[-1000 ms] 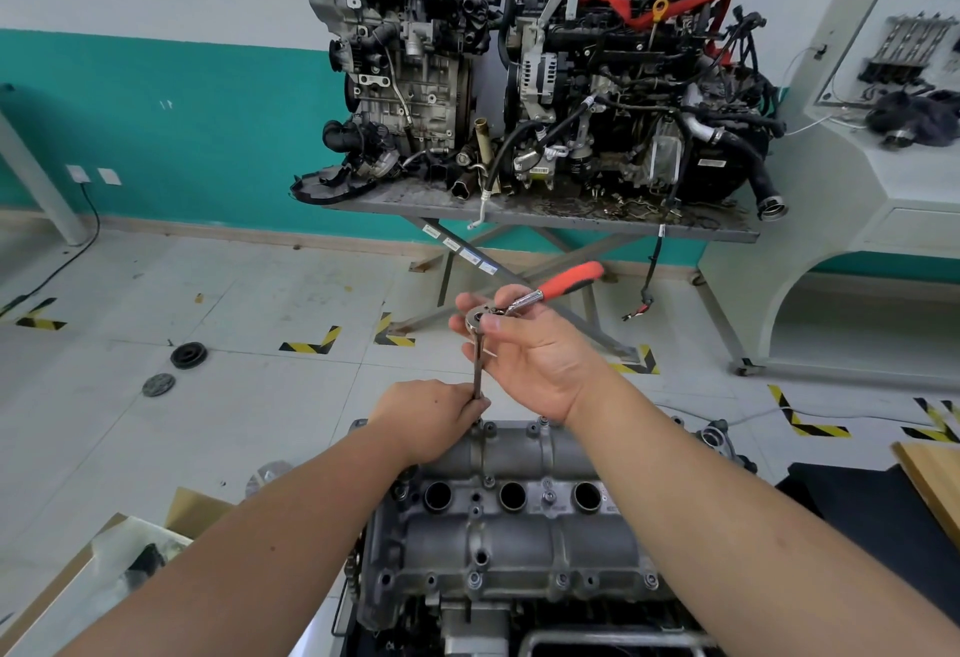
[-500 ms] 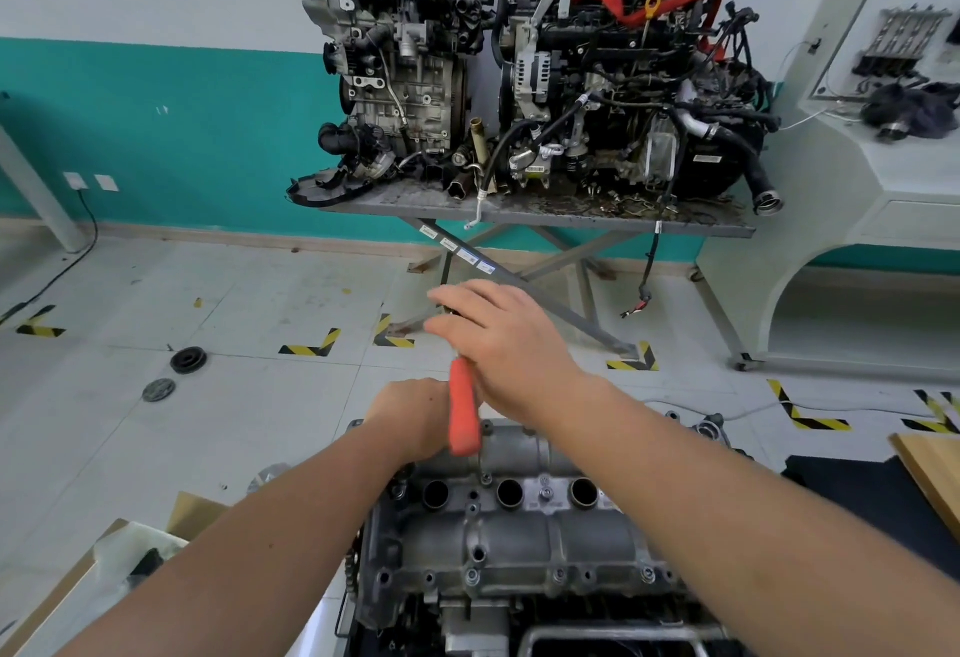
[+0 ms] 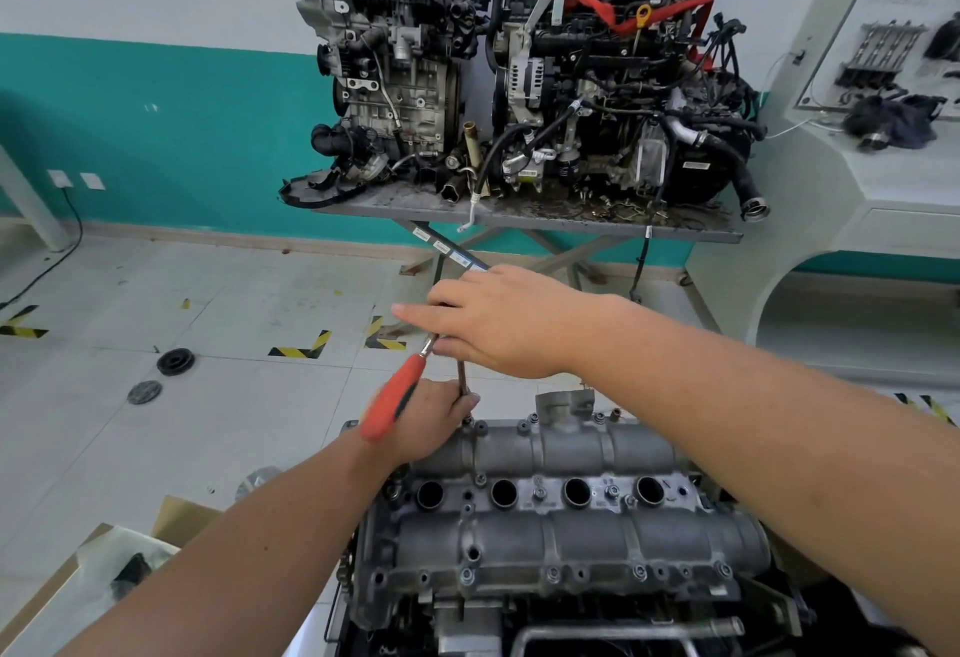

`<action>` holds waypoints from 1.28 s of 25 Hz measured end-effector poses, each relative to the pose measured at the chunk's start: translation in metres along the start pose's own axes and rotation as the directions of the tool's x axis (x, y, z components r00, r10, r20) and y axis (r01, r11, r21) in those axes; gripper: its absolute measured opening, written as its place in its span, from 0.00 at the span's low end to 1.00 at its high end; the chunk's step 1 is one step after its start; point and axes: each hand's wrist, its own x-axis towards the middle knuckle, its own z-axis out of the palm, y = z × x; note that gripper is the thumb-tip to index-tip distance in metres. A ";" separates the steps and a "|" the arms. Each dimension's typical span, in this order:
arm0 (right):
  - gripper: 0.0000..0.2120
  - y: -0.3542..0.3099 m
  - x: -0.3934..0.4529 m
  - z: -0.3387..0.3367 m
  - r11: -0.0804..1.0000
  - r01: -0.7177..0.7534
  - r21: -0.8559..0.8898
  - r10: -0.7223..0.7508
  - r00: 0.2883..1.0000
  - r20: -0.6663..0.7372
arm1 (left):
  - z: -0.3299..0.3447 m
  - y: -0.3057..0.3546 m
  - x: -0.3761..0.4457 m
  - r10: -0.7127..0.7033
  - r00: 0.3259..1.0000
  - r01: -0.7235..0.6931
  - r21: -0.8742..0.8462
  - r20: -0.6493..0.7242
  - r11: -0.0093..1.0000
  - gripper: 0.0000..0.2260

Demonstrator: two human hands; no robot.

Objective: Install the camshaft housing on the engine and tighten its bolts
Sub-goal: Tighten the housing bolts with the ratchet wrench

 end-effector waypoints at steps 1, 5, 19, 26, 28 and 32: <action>0.24 -0.001 0.004 -0.004 0.998 -0.056 -0.002 0.056 0.998 0.027 | -0.002 0.000 0.000 -0.012 0.999 0.009 0.064 0.039 0.998 0.18; 0.16 -0.014 0.026 -0.009 0.903 -0.393 0.172 0.372 0.917 0.142 | -0.006 -0.001 -0.003 -0.072 0.993 0.059 0.146 0.089 0.988 0.21; 0.08 -0.020 0.027 0.015 -0.797 0.073 0.599 0.489 0.659 0.571 | -0.006 -0.002 -0.003 -0.027 0.998 0.019 0.133 0.057 0.991 0.17; 0.16 -0.032 0.005 0.050 -0.806 0.314 0.502 0.509 0.800 0.317 | -0.005 -0.001 -0.003 -0.004 0.997 -0.009 0.170 0.072 0.985 0.16; 0.17 -0.030 0.001 0.052 -0.792 0.303 0.531 0.506 0.812 0.291 | -0.005 -0.002 -0.002 -0.010 0.997 -0.004 0.184 0.075 0.983 0.18; 0.16 -0.038 0.005 0.049 -0.663 0.327 0.673 0.653 0.693 0.307 | -0.005 -0.001 -0.001 -0.014 0.997 -0.001 0.181 0.081 0.983 0.20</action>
